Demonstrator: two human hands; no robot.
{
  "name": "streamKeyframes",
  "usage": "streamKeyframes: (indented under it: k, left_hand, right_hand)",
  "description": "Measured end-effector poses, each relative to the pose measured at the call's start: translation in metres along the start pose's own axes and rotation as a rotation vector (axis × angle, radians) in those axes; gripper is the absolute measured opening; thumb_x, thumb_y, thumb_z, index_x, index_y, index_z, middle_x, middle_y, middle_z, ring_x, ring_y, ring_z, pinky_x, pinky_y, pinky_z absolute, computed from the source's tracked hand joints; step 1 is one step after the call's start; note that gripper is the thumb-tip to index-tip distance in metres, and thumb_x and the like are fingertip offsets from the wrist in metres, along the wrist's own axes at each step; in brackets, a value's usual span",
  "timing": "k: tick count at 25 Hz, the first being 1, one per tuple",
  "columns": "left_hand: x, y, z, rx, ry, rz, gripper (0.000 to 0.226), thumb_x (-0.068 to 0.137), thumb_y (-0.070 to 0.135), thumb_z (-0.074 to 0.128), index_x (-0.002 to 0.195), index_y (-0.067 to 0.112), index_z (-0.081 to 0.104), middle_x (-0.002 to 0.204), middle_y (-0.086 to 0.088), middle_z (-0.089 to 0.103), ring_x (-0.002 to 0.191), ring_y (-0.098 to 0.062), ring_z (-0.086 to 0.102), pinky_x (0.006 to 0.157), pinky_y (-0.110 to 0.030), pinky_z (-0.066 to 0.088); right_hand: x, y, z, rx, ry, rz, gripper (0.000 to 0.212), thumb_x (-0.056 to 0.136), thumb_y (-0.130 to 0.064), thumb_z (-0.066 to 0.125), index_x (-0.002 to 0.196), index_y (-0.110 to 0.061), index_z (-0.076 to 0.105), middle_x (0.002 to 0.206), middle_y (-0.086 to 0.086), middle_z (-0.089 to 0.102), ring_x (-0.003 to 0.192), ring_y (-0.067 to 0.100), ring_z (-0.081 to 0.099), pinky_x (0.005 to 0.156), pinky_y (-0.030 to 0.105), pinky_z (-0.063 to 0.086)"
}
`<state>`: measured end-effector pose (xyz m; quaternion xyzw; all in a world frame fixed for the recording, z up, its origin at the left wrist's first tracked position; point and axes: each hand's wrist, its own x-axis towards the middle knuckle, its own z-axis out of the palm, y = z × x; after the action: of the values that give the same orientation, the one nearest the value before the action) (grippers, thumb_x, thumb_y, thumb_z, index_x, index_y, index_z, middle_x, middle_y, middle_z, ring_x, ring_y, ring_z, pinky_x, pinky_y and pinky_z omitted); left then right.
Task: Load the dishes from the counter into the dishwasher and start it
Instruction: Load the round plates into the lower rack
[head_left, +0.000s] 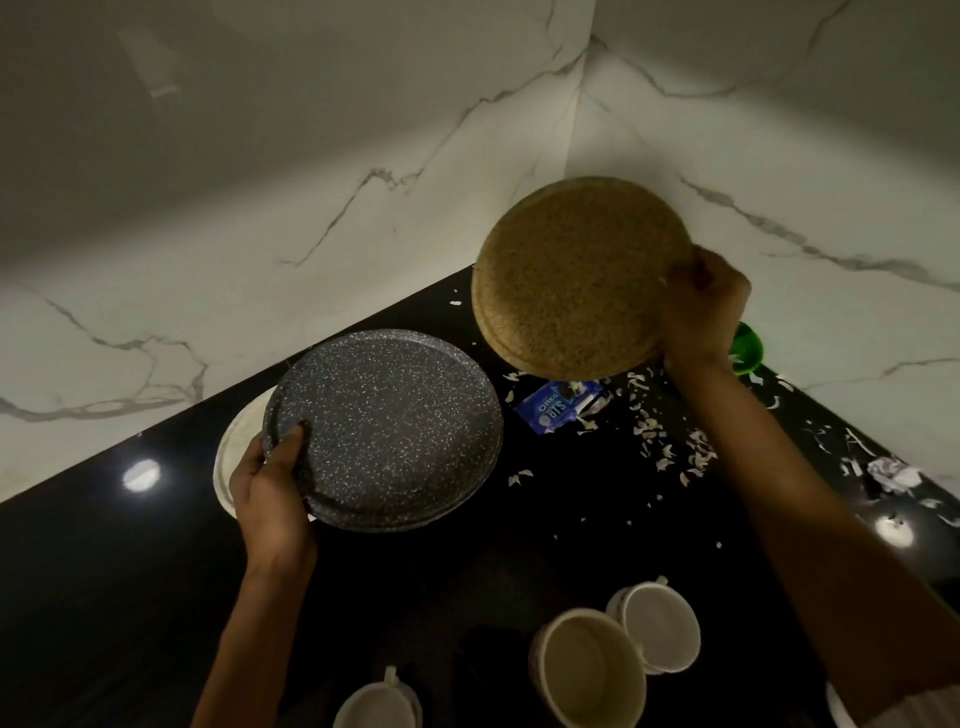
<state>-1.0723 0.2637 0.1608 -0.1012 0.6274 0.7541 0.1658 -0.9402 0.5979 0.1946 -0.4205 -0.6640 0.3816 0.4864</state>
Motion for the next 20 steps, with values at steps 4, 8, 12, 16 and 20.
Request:
streamKeyframes:
  k: [4, 8, 12, 16, 20]
  left_hand:
    - [-0.016, 0.004, -0.005, -0.009, -0.03, -0.026, 0.009, 0.096, 0.021, 0.056, 0.1, 0.027, 0.06, 0.104, 0.003, 0.065, 0.101, -0.018, 0.062, 0.082, -0.032, 0.051]
    - [-0.037, 0.004, -0.013, 0.009, -0.081, -0.059, 0.012, 0.095, 0.027, 0.057, 0.107, 0.028, 0.059, 0.107, 0.003, 0.066, 0.102, -0.019, 0.063, 0.087, -0.035, 0.05]
    - [-0.063, 0.003, -0.021, -0.019, -0.158, -0.051, 0.013, 0.096, 0.024, 0.055, 0.106, 0.024, 0.063, 0.105, 0.001, 0.069, 0.097, -0.016, 0.066, 0.076, -0.03, 0.05]
    - [-0.074, -0.003, -0.037, -0.045, -0.189, -0.064, 0.021, 0.097, 0.023, 0.053, 0.113, 0.017, 0.066, 0.109, -0.005, 0.072, 0.101, -0.021, 0.069, 0.079, -0.034, 0.052]
    - [-0.079, -0.01, -0.052, -0.038, -0.206, -0.045, 0.028, 0.1, 0.025, 0.047, 0.117, 0.012, 0.065, 0.114, -0.007, 0.071, 0.106, -0.023, 0.067, 0.084, -0.035, 0.052]
  right_hand:
    - [-0.038, -0.009, -0.031, 0.142, -0.059, 0.219, 0.026, 0.094, 0.001, 0.048, 0.103, -0.005, 0.071, 0.088, 0.019, 0.069, 0.073, 0.016, 0.057, 0.067, 0.034, 0.049]
    - [-0.081, -0.026, -0.044, 0.201, -0.202, 0.348, 0.025, 0.099, -0.005, 0.049, 0.112, -0.012, 0.069, 0.096, -0.003, 0.07, 0.088, 0.01, 0.065, 0.082, 0.028, 0.054]
    - [-0.118, -0.038, -0.043, 0.17, -0.336, 0.378, 0.026, 0.099, -0.007, 0.049, 0.116, -0.015, 0.068, 0.107, -0.004, 0.069, 0.1, 0.013, 0.066, 0.087, 0.031, 0.054]
    - [-0.146, -0.044, -0.038, 0.156, -0.447, 0.456, 0.026, 0.1, -0.01, 0.049, 0.103, -0.026, 0.069, 0.102, -0.007, 0.069, 0.091, 0.007, 0.065, 0.073, 0.024, 0.052]
    - [-0.172, -0.046, -0.032, 0.201, -0.574, 0.528, 0.024, 0.102, -0.014, 0.047, 0.103, -0.03, 0.066, 0.107, -0.005, 0.069, 0.097, 0.009, 0.065, 0.074, 0.024, 0.051]
